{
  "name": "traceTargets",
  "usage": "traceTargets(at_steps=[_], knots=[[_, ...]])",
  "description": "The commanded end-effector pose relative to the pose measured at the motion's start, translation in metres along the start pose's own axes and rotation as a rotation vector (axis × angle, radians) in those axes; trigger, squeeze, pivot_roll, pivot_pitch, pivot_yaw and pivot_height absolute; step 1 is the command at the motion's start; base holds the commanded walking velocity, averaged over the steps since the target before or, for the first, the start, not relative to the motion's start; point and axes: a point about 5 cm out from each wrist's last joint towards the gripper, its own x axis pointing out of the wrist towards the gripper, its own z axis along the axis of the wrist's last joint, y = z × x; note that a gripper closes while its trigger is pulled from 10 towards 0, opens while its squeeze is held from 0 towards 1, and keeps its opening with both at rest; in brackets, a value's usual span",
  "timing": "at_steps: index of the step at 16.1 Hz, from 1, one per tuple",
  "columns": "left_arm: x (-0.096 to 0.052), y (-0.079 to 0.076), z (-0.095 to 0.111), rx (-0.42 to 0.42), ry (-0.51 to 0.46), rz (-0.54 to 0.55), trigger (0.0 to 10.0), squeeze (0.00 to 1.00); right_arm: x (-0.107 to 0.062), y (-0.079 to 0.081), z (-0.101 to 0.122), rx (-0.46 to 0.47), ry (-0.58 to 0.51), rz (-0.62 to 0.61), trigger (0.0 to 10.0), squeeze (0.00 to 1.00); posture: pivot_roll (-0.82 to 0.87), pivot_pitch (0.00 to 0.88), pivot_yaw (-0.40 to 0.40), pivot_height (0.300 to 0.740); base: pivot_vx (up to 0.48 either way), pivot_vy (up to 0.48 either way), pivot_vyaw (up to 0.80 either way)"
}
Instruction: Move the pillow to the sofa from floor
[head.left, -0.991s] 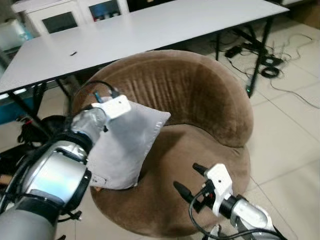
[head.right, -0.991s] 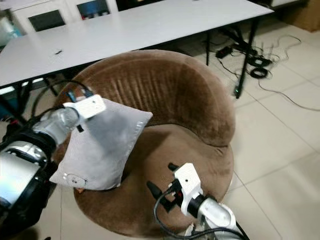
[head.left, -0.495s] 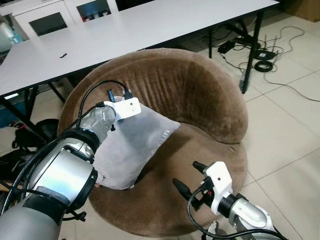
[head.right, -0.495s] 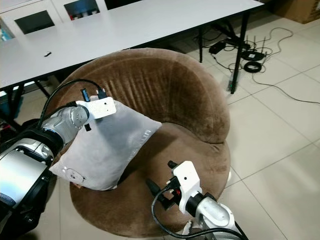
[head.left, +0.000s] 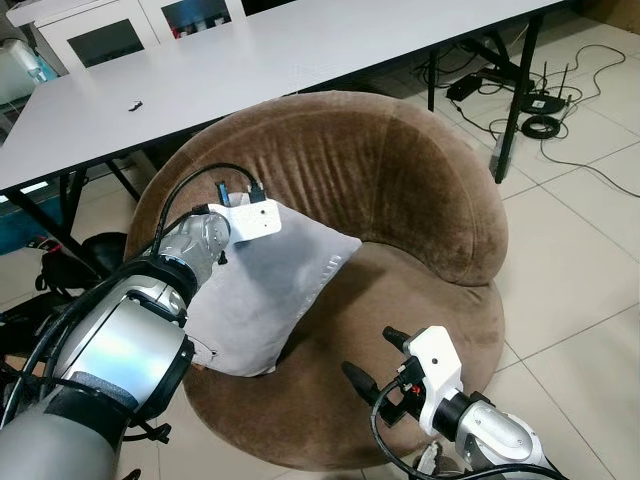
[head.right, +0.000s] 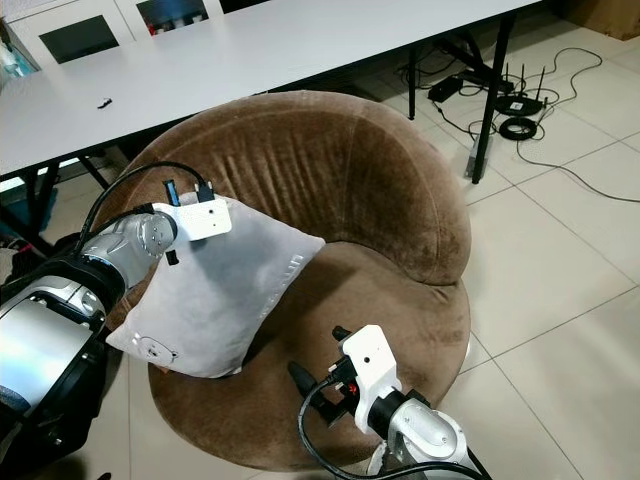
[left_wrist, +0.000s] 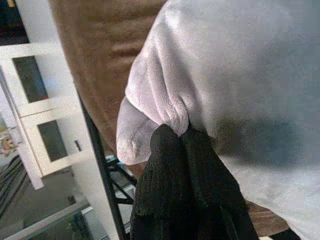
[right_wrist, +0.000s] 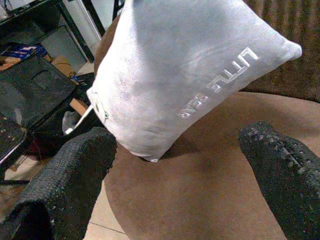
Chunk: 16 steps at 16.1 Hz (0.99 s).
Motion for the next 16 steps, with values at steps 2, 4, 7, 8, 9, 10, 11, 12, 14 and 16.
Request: traceTargets(at_steps=[2,4,7,8,9,10,11,12,14,16], knots=[[-0.003,0.006,-0.010,-0.010,0.030,-0.019,0.0,0.00,0.001,0.003,0.002,0.008,-0.013,0.012,10.0,0.00,-0.34,0.056,0.239,0.740,0.000,0.000,0.00],[-0.003,0.004,-0.012,-0.008,0.034,-0.027,0.0,0.00,0.002,0.003,-0.001,0.009,-0.010,0.013,10.0,0.00,-0.34,0.047,0.239,0.740,0.000,0.000,0.00],[-0.003,0.008,-0.011,0.042,0.022,0.004,0.0,0.00,0.004,0.003,-0.003,0.008,-0.006,0.012,10.0,0.00,-0.35,0.040,0.243,0.740,0.000,0.000,0.00],[-0.004,0.012,-0.010,0.110,0.018,0.054,0.0,0.00,0.004,0.004,-0.003,0.009,-0.005,0.012,10.0,0.00,-0.35,0.040,0.243,0.740,0.000,0.000,0.00],[-0.003,0.010,-0.010,0.118,0.020,0.028,10.0,0.19,0.004,0.004,-0.003,0.010,-0.004,0.012,10.0,0.00,-0.35,0.039,0.242,0.740,0.000,0.000,0.00],[-0.003,0.011,-0.007,0.144,0.007,0.035,10.0,1.00,0.004,0.004,-0.004,0.010,-0.003,0.012,10.0,0.00,-0.35,0.041,0.242,0.740,0.000,0.000,0.00],[-0.004,0.013,-0.006,0.167,-0.004,0.047,10.0,1.00,0.004,0.005,-0.004,0.010,-0.002,0.012,10.0,0.00,-0.34,0.039,0.242,0.740,0.000,0.000,0.00],[-0.004,0.012,-0.005,0.133,-0.007,0.032,10.0,1.00,0.004,0.005,-0.004,0.010,-0.002,0.012,10.0,0.00,-0.34,0.040,0.242,0.740,0.000,0.000,0.00],[-0.004,0.013,-0.007,0.099,0.010,0.024,10.0,1.00,0.004,0.004,-0.004,0.010,-0.002,0.012,10.0,0.00,-0.34,0.039,0.243,0.740,0.000,0.000,0.00],[-0.004,0.014,-0.006,0.105,0.008,0.035,10.0,1.00,0.005,0.004,-0.004,0.011,-0.002,0.011,10.0,0.00,-0.34,0.040,0.243,0.740,0.000,0.000,0.00]])
